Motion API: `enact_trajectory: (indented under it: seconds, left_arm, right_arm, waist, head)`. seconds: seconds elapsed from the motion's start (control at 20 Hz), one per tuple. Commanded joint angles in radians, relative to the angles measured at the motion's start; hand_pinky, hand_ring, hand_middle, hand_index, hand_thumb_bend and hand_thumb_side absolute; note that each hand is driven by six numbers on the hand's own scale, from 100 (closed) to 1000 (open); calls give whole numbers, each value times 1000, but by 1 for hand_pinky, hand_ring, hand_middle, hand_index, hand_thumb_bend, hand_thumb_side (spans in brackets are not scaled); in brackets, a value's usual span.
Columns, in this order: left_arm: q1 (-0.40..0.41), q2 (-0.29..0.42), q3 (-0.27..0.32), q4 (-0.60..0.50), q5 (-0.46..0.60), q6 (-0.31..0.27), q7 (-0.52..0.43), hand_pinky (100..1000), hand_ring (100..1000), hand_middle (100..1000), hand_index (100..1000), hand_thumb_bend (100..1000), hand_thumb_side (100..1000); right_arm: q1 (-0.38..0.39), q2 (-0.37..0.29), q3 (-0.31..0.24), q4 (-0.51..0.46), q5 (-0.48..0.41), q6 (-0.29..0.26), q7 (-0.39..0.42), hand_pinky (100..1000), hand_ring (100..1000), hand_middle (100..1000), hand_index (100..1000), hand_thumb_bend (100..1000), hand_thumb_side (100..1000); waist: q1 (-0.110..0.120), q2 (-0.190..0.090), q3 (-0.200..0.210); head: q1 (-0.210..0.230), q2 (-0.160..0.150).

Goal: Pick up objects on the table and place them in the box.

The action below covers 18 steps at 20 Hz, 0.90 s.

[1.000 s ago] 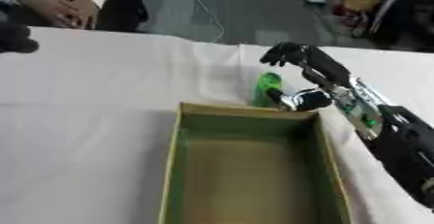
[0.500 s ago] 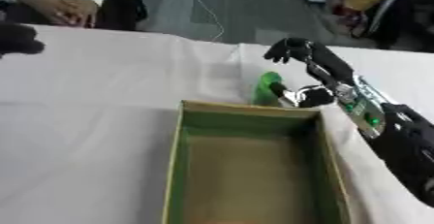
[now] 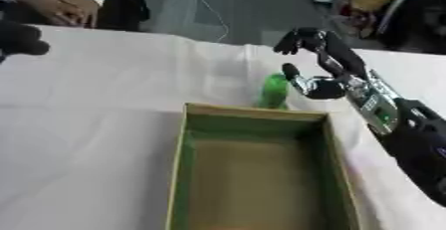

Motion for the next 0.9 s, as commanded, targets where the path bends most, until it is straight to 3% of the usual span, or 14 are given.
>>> enact_trajectory:
  seconds: [0.05,0.3,0.35,0.4,0.6,0.9]
  left_arm:
    - [-21,-5,-3,-15,9,-1,-4,640,621,779,817,316,673]
    - [-31,-11,-5,-15,13,-2,-8,640,621,776,817,318,674]
    - [-34,-12,-6,-15,14,-2,-8,640,621,777,817,317,673]
    - [-35,-12,-6,-15,14,-2,-9,640,621,775,817,318,673]
    - [-40,-16,-6,-15,17,-3,-10,640,620,775,817,318,675]
    - [-47,-20,-10,-15,24,-4,-15,640,620,775,817,319,675]
  right_arm:
    - [-18,-31,-7,-18,5,-5,-18,462,551,632,753,216,725]
    - [-15,-25,-3,-16,33,-13,-25,482,588,702,803,382,658]
    - [-15,-24,-2,-16,40,-17,-25,474,573,673,782,333,676]
    - [-15,-23,-3,-16,45,-19,-27,492,608,738,824,403,643]
    - [-13,-20,-3,-19,73,-30,-44,538,676,818,891,435,660]
    - [-12,-21,-6,-15,98,-34,-78,537,664,802,875,432,658]
  waist:
    - [4,-15,3]
    - [2,-5,10]
    - [1,-3,12]
    - [1,-1,13]
    - [0,4,16]
    - [-1,9,18]
  head:
    - [-9,-19]
    - [-8,-24]
    - [-7,-26]
    - [-7,-27]
    - [-3,-29]
    - [-3,-32]
